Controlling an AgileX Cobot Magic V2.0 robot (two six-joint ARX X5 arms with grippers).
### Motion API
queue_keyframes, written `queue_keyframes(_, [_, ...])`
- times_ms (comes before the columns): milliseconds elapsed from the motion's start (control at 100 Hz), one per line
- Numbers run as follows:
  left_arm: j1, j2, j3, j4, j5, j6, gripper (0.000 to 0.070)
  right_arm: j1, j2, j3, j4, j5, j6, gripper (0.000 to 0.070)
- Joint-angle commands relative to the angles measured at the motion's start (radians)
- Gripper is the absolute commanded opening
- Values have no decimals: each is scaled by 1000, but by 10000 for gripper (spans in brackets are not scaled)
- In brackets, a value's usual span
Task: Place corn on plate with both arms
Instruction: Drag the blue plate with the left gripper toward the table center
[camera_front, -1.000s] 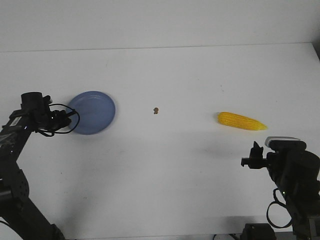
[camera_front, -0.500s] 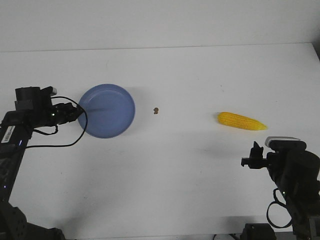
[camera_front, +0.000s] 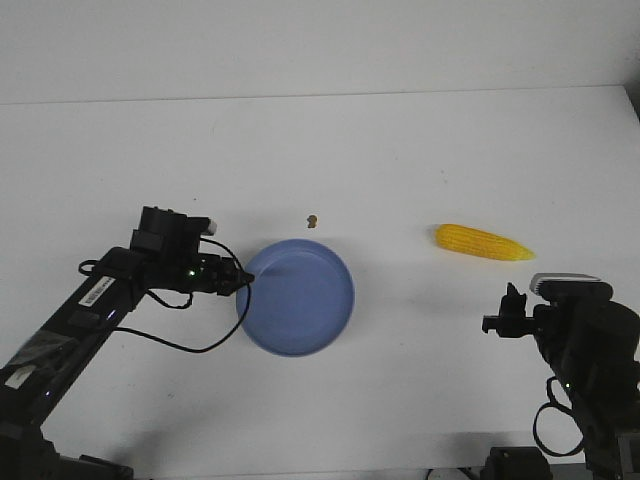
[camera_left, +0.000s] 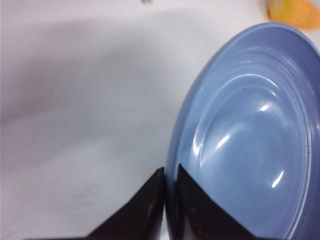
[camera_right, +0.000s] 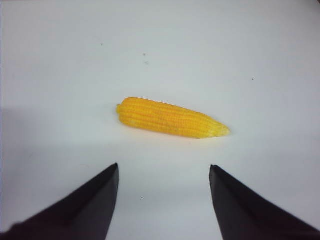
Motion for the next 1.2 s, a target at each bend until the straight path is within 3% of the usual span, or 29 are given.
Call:
queue_keyframes(0, [-19, 34, -6, 13, 11, 0, 8, 1, 4, 18, 7, -1, 14, 387])
queue_keyframes(250, [-47, 97, -48, 48, 8, 2, 9, 1, 4, 18, 6, -1, 14, 386])
queue_keyframes(390, [-61, 126, -48, 60, -64, 2, 8, 1, 4, 18, 6, -1, 14, 386])
queue_keyframes(980, [-125, 194, -48, 75, -75, 25, 26, 1, 4, 18, 2, -1, 13, 387])
queue_keyframes(1030, [-125, 194, -48, 75, -75, 25, 84, 1, 4, 18, 1, -1, 13, 387])
queue_keyframes(1130, [-125, 194, -48, 73, -76, 24, 334, 1, 4, 18, 1, -1, 13, 386])
queue_keyframes(1190, [-124, 194, -48, 73, -76, 24, 437, 1, 4, 18, 1, -1, 13, 386])
